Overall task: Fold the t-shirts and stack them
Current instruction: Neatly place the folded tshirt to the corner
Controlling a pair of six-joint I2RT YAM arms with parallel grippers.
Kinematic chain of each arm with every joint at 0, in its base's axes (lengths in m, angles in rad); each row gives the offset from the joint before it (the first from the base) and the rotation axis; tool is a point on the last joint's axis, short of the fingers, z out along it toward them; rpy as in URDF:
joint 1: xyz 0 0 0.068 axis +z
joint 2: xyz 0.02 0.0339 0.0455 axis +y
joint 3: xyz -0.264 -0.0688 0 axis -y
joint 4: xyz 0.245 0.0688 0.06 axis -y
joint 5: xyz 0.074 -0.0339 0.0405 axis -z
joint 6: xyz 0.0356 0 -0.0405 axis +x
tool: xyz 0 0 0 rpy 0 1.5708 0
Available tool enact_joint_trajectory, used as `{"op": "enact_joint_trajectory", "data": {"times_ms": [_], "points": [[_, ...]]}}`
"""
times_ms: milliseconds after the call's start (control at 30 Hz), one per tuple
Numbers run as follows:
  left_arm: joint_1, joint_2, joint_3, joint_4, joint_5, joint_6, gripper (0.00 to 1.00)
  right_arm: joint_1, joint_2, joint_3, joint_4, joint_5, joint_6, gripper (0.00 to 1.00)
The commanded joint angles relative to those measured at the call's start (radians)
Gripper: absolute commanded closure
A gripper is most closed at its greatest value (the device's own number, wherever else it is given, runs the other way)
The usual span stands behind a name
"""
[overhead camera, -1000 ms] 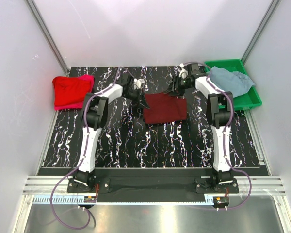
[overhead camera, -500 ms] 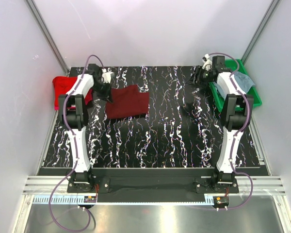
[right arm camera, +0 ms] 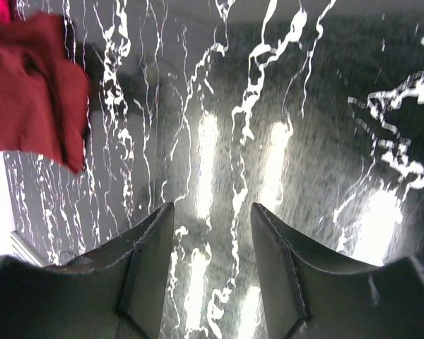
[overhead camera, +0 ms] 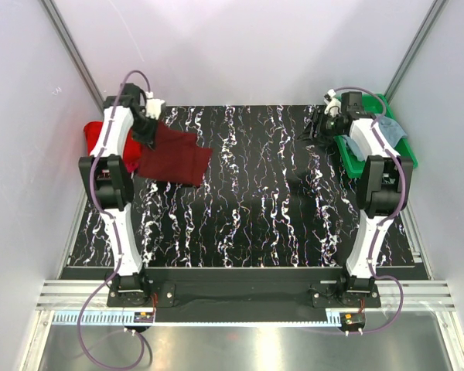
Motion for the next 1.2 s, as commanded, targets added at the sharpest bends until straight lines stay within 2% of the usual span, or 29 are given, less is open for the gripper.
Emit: {"op": "enact_joint_trajectory", "data": {"times_ms": [0, 467, 1167], "points": [[0.033, -0.118, 0.041, -0.016, -0.069, 0.032, 1.0, -0.006, -0.085, -0.043, 0.031, -0.002, -0.015, 0.45], [0.047, -0.212, 0.118, -0.01, -0.067, 0.033, 1.0, -0.01, -0.118, -0.087, 0.045, -0.003, -0.004, 0.45], [0.047, -0.215, 0.165, 0.063, -0.259, 0.037, 1.0, -0.01, -0.117, -0.123, 0.075, -0.014, 0.019, 0.46]]}}
